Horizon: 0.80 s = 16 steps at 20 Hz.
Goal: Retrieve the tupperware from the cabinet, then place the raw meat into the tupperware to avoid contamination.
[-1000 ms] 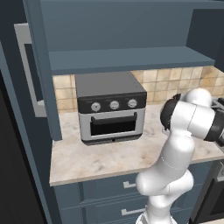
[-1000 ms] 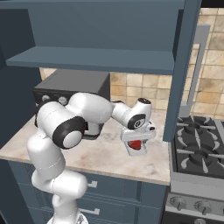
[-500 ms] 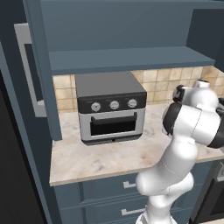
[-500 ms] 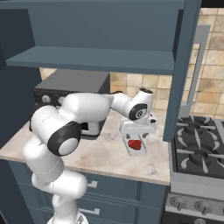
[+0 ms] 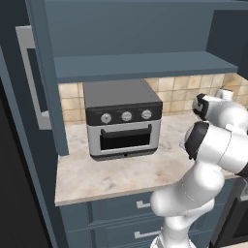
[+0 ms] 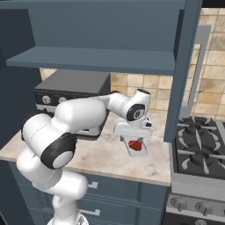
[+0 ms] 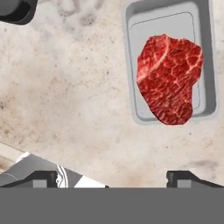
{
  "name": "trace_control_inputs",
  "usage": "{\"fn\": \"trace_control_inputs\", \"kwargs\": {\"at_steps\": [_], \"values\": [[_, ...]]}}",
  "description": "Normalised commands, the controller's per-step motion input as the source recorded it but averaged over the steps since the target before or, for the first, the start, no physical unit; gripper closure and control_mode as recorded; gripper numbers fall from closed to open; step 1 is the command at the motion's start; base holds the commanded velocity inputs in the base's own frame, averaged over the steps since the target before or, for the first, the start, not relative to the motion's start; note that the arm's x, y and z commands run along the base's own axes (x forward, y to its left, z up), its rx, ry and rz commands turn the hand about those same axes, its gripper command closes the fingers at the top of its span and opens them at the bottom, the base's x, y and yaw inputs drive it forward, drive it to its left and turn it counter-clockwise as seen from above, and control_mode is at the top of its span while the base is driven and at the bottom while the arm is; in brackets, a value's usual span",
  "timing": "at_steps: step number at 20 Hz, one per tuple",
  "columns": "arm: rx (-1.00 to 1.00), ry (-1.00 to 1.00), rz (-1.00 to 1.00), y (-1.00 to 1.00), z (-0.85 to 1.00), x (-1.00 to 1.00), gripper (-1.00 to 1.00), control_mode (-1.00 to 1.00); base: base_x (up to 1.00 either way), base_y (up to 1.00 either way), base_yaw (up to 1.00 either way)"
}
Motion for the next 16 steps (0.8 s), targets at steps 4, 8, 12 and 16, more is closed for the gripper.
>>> {"fn": "trace_control_inputs", "kwargs": {"at_steps": [4, 8, 12, 16], "values": [[0.0, 0.01, -0.15, 0.43, 0.11, -0.35, -1.0, -1.0, 0.0, 0.0, 0.0], [0.0, 0.0, -0.15, 0.44, 0.11, -0.29, -1.0, -1.0, 0.0, 0.0, 0.0], [-0.02, 0.0, -0.14, 0.55, 0.1, -0.23, -1.0, -1.0, 0.0, 0.0, 0.0], [-0.13, 0.07, -0.07, 0.77, 0.13, -0.02, -1.0, -1.0, 0.0, 0.0, 0.0]]}}
